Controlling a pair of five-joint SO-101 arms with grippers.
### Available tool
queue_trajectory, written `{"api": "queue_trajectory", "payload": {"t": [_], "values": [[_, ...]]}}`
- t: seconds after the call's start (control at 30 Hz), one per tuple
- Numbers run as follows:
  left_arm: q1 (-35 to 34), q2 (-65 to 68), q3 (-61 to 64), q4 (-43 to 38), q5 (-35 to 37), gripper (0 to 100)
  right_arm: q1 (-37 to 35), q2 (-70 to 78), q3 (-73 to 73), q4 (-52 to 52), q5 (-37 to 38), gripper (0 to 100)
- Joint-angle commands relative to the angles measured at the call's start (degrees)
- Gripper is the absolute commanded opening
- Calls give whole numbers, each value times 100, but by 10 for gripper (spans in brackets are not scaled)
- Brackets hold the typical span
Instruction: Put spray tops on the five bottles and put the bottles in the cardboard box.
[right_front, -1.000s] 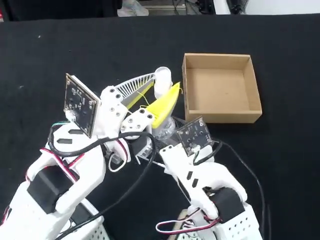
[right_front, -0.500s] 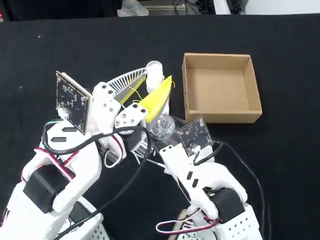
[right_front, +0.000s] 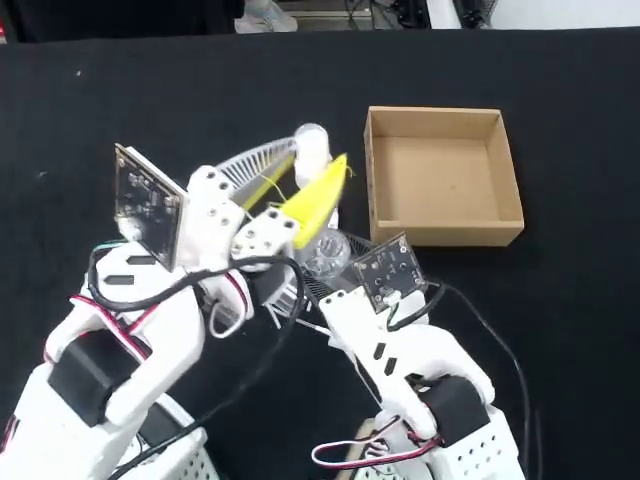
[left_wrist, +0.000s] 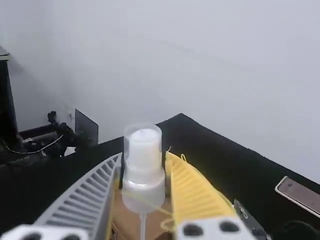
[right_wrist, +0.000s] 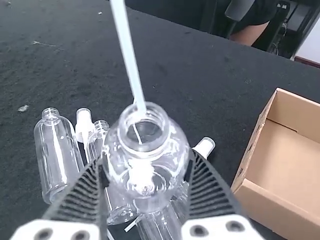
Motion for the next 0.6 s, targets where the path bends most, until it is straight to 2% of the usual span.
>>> {"api": "queue_trajectory", "payload": {"t": [0.0, 0.47, 0.57], "values": [[171, -18, 365, -18, -9, 29, -26, -31, -101, -70, 18, 11], [171, -26, 1534, -281, 0, 32, -26, -31, -110, -70, 18, 11], [171, -26, 1631, -255, 0, 110, -26, -31, -110, -70, 18, 11]]}}
